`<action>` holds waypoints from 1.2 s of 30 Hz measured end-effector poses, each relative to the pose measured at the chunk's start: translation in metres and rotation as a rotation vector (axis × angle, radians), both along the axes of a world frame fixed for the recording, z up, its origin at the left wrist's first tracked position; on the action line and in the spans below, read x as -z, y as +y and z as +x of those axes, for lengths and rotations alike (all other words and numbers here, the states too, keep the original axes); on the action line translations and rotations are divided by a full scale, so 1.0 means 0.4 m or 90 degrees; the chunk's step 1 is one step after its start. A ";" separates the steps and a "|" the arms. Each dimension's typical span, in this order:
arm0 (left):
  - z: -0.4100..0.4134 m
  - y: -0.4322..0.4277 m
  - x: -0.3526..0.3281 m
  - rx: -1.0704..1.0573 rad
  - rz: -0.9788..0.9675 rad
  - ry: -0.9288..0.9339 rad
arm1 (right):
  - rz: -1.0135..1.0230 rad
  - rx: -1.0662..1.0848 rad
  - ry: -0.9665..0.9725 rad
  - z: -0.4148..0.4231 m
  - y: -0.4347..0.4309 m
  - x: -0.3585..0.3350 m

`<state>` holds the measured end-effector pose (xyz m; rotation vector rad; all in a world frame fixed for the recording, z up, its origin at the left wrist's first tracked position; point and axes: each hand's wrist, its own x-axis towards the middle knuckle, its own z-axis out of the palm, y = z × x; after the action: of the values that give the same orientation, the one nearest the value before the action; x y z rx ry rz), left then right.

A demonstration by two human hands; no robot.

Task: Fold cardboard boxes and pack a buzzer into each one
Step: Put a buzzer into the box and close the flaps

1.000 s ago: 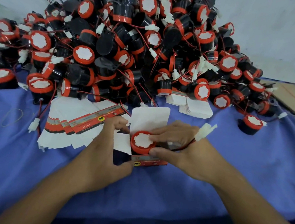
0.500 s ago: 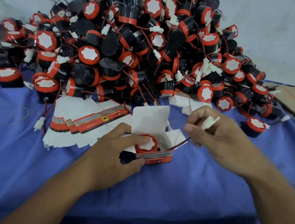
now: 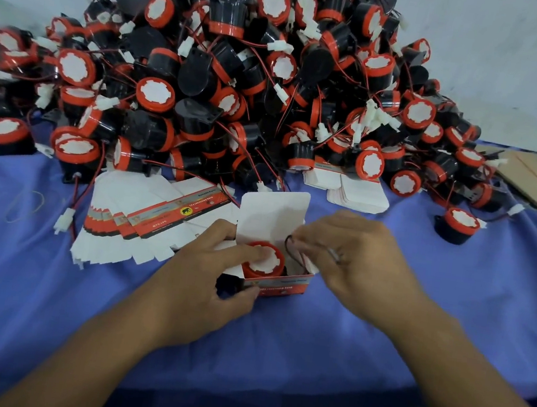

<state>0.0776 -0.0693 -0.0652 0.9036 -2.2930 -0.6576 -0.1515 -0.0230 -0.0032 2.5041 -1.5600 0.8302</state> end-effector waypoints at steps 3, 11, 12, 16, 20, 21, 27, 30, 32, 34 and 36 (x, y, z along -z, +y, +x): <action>0.000 0.000 0.000 -0.001 0.010 -0.001 | 0.054 -0.003 0.093 0.027 0.007 -0.003; -0.002 0.000 -0.001 0.006 0.008 -0.004 | 0.220 0.027 0.149 0.049 0.015 -0.022; -0.002 0.001 -0.002 0.008 0.004 -0.001 | 0.242 0.018 0.157 0.049 0.018 -0.024; -0.005 0.005 -0.004 0.009 -0.010 0.000 | 0.280 0.000 0.136 0.044 0.013 -0.029; -0.007 0.006 -0.004 0.003 -0.012 -0.003 | 0.296 0.124 -0.077 0.038 0.003 -0.022; -0.006 0.006 -0.005 0.001 -0.014 -0.002 | 0.323 0.152 -0.154 0.031 -0.001 -0.019; -0.008 0.005 0.000 -0.006 -0.013 0.003 | 0.404 0.182 -0.336 0.019 -0.012 0.006; -0.015 0.009 -0.006 -0.013 0.012 0.027 | 0.418 0.198 -0.399 0.018 -0.013 0.017; -0.026 0.013 -0.011 -0.077 -0.019 0.080 | 0.436 0.215 -0.438 0.019 -0.015 0.021; -0.036 0.014 -0.017 -0.151 -0.051 0.148 | 0.435 0.250 -0.482 0.023 -0.016 0.024; -0.045 0.016 -0.015 -0.158 -0.021 0.223 | 0.410 0.287 -0.474 0.030 -0.016 0.027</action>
<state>0.0595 -0.0630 -0.0592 0.9549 -1.8431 -0.6130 -0.1395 -0.0295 -0.0141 2.0631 -2.8847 1.4562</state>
